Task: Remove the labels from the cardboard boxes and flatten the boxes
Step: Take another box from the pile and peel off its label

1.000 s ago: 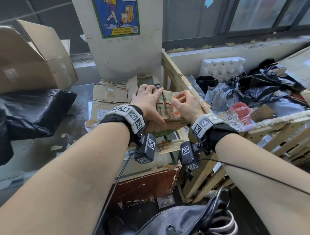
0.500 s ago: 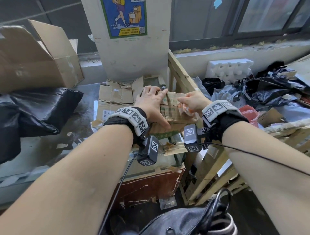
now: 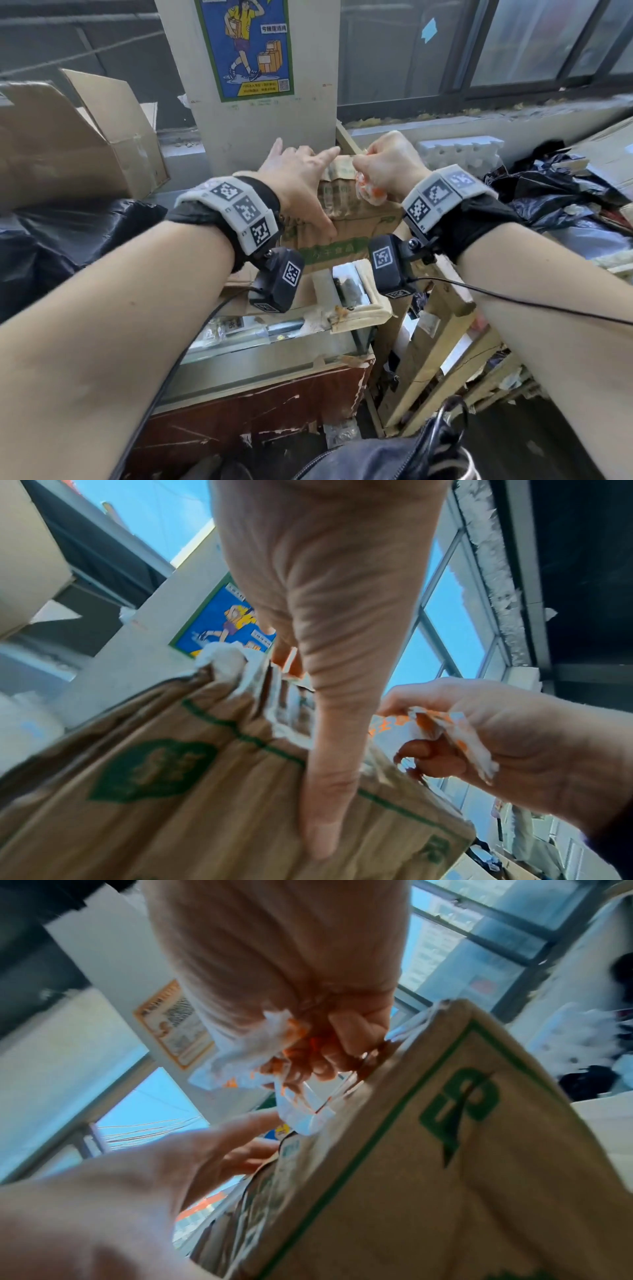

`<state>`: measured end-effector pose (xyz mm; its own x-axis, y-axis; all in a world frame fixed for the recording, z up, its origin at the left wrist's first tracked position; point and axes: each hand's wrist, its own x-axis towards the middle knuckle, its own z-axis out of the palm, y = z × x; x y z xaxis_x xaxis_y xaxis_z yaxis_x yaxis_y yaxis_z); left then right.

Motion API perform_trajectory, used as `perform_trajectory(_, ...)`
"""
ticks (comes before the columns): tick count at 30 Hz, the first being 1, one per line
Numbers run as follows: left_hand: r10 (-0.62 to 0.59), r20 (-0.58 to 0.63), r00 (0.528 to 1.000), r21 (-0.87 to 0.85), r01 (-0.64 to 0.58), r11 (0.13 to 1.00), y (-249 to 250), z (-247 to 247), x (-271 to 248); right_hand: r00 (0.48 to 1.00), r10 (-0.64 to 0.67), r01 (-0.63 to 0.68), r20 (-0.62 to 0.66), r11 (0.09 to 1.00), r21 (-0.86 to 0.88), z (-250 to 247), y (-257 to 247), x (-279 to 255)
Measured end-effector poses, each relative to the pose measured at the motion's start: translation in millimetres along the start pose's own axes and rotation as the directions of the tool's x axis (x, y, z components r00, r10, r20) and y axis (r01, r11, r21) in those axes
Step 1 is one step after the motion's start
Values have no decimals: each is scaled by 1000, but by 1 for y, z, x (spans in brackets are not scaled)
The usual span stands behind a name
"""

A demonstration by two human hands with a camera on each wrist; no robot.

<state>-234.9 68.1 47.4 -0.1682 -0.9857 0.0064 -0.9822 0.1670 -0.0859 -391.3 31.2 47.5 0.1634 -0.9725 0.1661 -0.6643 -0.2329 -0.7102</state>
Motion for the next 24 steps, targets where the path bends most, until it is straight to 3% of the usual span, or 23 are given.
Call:
perform_trajectory(5, -25, -1, 1000, 57, 25, 998, -21, -12, -11, 996, -83, 80, 29, 994, 68, 15, -26, -5)
perform_trajectory(8, -91, 48, 995, -24, 92, 996, -24, 9, -21, 988, -134, 131, 76, 990, 42, 34, -31, -12)
perform_trajectory(13, -143, 64, 988, -1, 143, 990, -33, 67, -38, 963, -125, 129, 240, 992, -1, 79, -11, -23)
perform_trajectory(17, -128, 21, 992, -1, 128, 992, -26, 86, -35, 974, -49, 52, 223, 999, -7, 90, 8, -22)
perform_trajectory(24, -75, 72, 995, -71, 80, 994, -7, 100, -17, 975, 76, -140, 208, 940, 312, 85, 50, -27)
